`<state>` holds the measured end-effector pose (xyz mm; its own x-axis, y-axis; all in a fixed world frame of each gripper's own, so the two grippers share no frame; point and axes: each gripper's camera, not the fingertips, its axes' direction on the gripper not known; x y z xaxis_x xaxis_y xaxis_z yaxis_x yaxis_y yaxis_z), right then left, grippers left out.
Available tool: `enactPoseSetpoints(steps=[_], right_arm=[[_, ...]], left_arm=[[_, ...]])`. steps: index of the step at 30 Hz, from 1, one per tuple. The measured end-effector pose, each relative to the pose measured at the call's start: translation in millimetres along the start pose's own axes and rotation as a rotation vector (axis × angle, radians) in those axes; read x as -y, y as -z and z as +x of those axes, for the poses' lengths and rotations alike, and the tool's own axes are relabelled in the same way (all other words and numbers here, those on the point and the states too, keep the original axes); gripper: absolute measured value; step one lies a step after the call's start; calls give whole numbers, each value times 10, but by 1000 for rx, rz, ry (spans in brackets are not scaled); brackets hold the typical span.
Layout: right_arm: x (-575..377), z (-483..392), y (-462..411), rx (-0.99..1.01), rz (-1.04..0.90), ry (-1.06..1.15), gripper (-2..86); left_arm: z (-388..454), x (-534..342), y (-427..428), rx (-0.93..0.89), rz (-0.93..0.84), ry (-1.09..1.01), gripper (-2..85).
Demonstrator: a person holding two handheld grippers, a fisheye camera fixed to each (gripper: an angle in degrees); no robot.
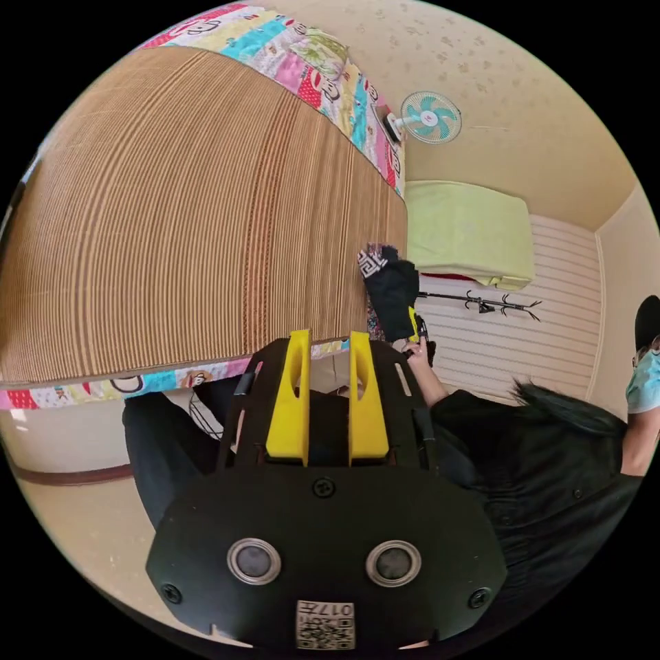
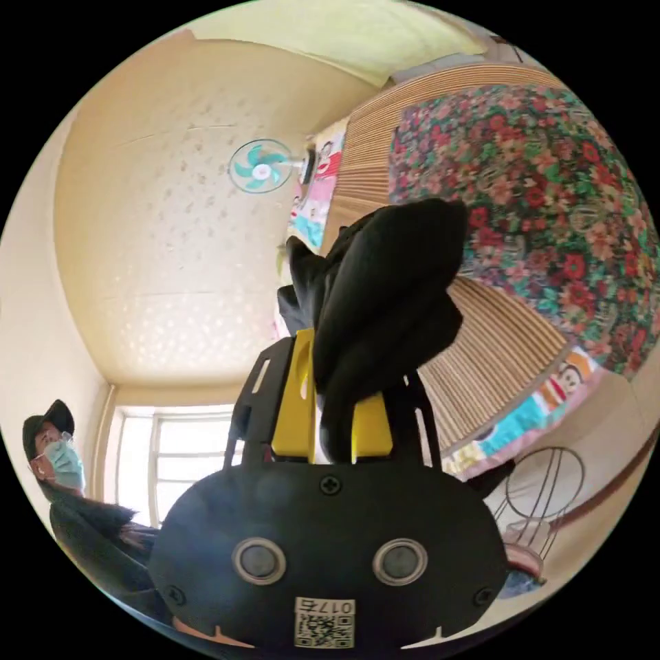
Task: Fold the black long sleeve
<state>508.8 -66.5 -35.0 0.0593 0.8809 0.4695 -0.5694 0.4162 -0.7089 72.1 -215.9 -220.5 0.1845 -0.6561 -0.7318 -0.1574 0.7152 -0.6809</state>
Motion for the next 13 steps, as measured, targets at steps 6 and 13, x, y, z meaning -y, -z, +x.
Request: enactPoseSetpoints(steps=[6, 13], right_arm=[[-1363, 1015, 906, -300, 173, -710, 25], [-2447, 307, -589, 150, -47, -519, 6]], left_arm=[[-260, -545, 771, 86, 244, 81, 87], [-759, -1070, 1984, 253, 570, 160, 86]])
